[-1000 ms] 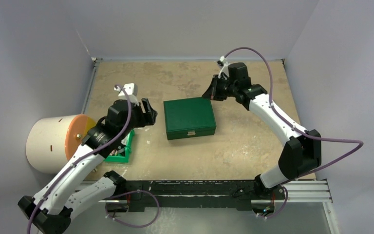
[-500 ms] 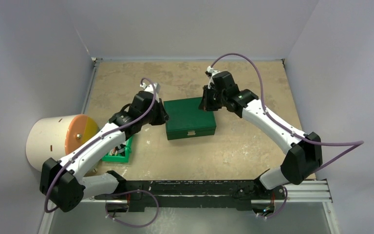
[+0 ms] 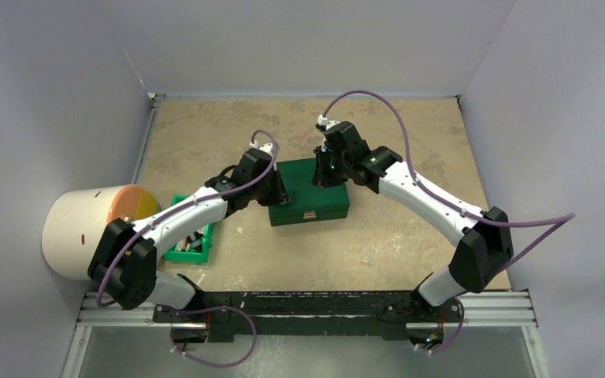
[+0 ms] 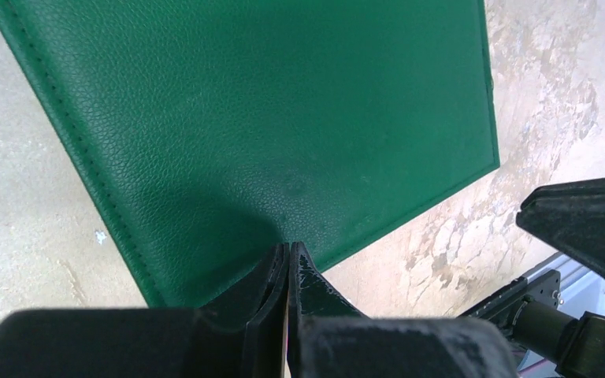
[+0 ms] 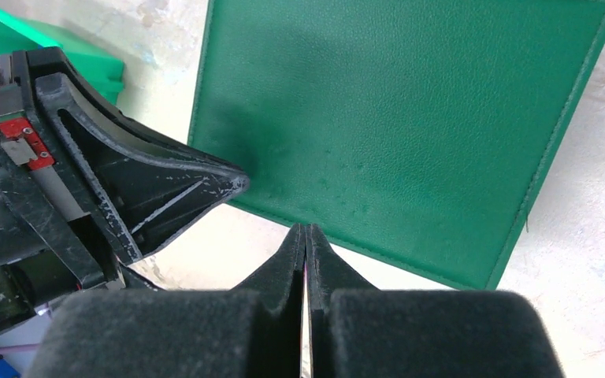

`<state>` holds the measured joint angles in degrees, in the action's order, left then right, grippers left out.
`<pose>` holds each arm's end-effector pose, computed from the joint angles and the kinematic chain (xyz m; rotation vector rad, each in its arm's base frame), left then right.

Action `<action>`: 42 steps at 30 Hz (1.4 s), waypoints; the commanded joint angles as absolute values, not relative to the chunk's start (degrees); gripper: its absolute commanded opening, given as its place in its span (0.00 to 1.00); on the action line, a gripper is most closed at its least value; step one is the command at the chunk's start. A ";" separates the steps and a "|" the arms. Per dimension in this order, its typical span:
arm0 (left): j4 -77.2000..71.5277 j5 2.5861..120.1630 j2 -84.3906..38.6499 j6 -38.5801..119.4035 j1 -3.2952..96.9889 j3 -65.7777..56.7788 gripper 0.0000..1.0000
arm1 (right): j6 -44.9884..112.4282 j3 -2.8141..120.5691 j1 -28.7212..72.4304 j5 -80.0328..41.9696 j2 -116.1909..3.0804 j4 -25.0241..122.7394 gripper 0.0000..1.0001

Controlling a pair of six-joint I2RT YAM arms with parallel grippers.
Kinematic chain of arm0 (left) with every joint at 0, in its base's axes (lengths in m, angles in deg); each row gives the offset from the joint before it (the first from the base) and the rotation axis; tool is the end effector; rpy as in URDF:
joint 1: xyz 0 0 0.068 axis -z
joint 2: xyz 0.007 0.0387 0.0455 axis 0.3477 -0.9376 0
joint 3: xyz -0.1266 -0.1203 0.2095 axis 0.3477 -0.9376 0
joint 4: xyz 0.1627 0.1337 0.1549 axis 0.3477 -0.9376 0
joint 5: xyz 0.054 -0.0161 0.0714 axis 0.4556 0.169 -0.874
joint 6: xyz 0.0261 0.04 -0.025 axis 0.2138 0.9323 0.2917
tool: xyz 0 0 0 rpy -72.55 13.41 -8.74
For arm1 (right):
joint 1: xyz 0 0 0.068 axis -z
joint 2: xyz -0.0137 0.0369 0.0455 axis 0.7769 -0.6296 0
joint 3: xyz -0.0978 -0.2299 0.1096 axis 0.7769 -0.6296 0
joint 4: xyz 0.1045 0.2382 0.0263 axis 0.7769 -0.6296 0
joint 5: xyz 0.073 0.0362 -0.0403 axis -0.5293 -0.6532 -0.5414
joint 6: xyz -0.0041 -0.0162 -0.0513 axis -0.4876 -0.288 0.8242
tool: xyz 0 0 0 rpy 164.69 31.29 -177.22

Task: Organize the mixed jewelry

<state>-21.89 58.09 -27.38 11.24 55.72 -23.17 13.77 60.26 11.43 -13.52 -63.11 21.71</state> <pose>0.2424 -0.1759 0.2429 -0.0692 2.4510 -0.7353 0.2667 0.2219 0.3230 -0.2798 2.3085 0.6515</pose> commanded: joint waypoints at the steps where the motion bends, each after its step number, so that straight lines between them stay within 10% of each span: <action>1: -17.69 60.39 -28.88 9.83 56.12 -23.29 0.00 | 13.76 61.88 10.65 -11.49 -64.16 21.37 0.00; 42: -22.01 55.09 -30.72 11.05 57.17 -30.86 0.00 | 10.22 46.56 7.59 -6.75 -75.07 22.61 0.00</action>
